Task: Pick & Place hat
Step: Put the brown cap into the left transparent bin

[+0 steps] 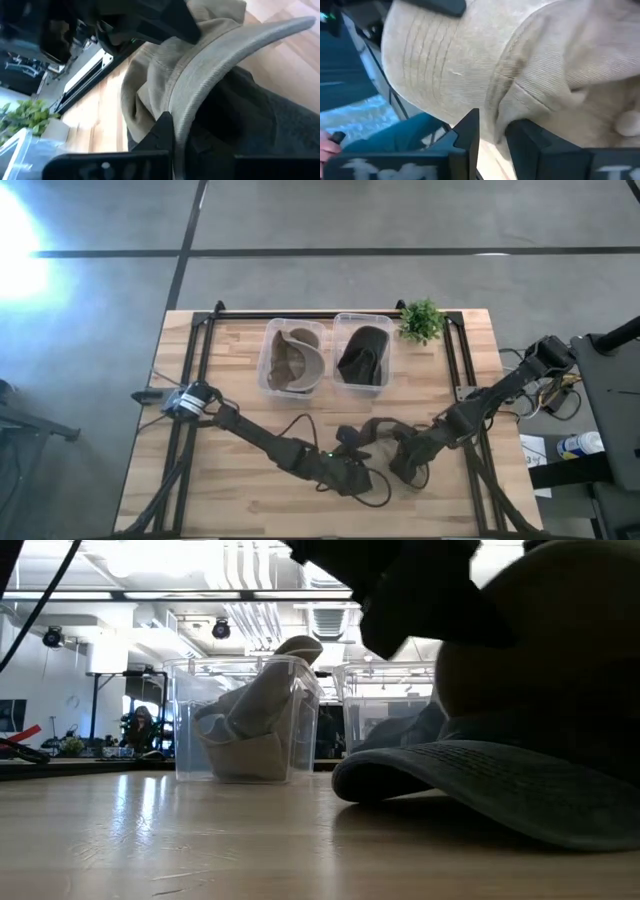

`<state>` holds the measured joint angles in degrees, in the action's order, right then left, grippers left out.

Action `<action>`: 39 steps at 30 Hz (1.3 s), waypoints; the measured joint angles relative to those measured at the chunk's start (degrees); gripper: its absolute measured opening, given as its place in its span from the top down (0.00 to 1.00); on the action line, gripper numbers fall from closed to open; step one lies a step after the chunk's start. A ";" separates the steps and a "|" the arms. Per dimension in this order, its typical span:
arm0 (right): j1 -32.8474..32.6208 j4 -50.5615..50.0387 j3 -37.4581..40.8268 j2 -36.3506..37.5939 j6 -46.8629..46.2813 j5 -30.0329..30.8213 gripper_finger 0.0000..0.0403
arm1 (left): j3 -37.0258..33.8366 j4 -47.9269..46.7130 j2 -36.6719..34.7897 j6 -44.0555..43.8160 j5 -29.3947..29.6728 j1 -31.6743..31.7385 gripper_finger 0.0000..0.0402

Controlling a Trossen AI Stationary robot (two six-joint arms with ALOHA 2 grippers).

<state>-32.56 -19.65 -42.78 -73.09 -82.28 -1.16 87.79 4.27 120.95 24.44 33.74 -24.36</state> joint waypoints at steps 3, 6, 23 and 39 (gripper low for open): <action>0.04 -0.07 0.04 3.38 0.28 1.86 0.77 | 1.30 -5.56 -1.77 -3.67 0.46 0.04 0.98; -0.15 0.55 -0.04 8.50 1.98 5.49 0.76 | 1.72 -11.29 -4.89 -11.60 0.72 0.04 0.98; -0.37 -2.30 -1.57 33.68 26.68 31.59 0.77 | 1.96 -42.76 -40.22 -49.62 22.63 -0.95 0.98; -0.39 -11.37 -1.51 29.48 16.96 31.79 0.78 | 8.00 -93.17 -44.09 -30.25 13.29 5.47 0.98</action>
<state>-32.95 -31.02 -44.29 -43.60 -65.32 30.63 95.79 -88.90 76.86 -5.81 47.02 -18.89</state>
